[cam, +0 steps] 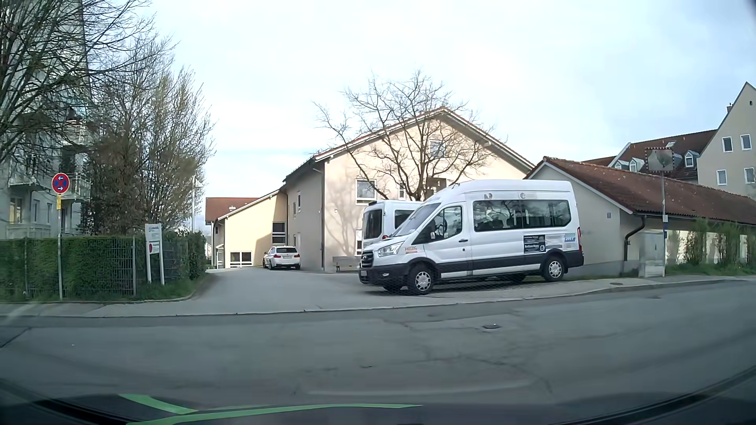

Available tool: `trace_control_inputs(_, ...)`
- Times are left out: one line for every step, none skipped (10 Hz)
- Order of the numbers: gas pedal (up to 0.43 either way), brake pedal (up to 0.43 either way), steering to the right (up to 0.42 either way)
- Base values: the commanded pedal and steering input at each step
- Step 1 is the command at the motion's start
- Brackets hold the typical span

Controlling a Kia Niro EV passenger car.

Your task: Follow the waypoints while adhering to traffic rules and regulations

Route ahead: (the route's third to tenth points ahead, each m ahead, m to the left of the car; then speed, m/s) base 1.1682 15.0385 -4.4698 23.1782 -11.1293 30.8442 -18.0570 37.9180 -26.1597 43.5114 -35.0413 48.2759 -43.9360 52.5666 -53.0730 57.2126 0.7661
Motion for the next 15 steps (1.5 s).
trace_control_inputs(0.098, 0.0, -0.574)
trace_control_inputs(0.118, 0.0, -0.616)
trace_control_inputs(0.118, 0.0, -0.648)
trace_control_inputs(0.13, 0.0, -0.68)
trace_control_inputs(0.138, 0.0, -0.707)
trace_control_inputs(0.138, 0.0, -0.739)
trace_control_inputs(0.15, 0.0, -0.769)
trace_control_inputs(0.15, 0.0, -0.798)
trace_control_inputs(0.15, 0.0, -0.811)
trace_control_inputs(0.15, 0.0, -0.826)
trace_control_inputs(0.157, 0.0, -0.831)
trace_control_inputs(0.157, 0.0, -0.833)
trace_control_inputs(0.157, 0.0, -0.838)
trace_control_inputs(0.157, 0.0, -0.851)
trace_control_inputs(0.189, 0.0, -0.861)
